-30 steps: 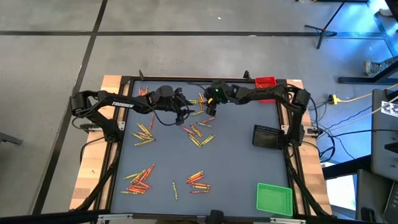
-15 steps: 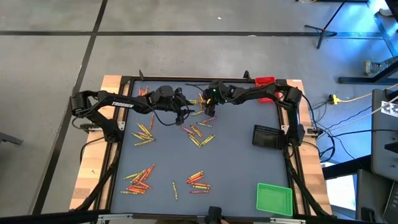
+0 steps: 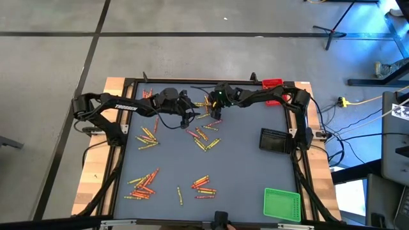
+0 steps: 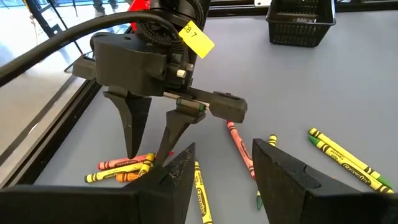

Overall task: Sort crayons
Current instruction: Put the yellow crayon into the black basket

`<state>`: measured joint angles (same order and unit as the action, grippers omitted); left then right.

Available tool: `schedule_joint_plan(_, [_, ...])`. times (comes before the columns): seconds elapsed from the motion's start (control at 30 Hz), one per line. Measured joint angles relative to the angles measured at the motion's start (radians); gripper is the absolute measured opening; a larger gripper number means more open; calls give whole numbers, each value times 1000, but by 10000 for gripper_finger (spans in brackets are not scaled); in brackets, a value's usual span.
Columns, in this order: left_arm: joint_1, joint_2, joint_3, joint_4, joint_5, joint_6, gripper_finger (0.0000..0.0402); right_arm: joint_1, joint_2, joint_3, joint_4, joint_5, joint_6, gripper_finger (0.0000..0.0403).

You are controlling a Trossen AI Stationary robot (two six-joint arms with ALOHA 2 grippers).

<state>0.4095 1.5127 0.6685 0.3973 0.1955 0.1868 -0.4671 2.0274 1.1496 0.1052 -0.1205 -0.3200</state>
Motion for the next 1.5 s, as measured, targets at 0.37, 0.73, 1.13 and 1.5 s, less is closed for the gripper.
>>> schedule_joint_plan(0.37, [0, 0, 0, 0, 0, 0, 144, -6, 0, 0, 0, 15, -19, 61])
schedule_joint_plan(0.73, [0, 0, 0, 0, 0, 0, 144, -7, 0, 0, 3, 4, -56, 2])
schedule_joint_plan(1.13, [0, 0, 0, 0, 0, 0, 144, -5, -54, -1, -52, 22, -55, 0])
schedule_joint_plan(1.5, [0, 0, 0, 0, -10, 0, 144, -5, -145, -1, -120, 7, 43, 18])
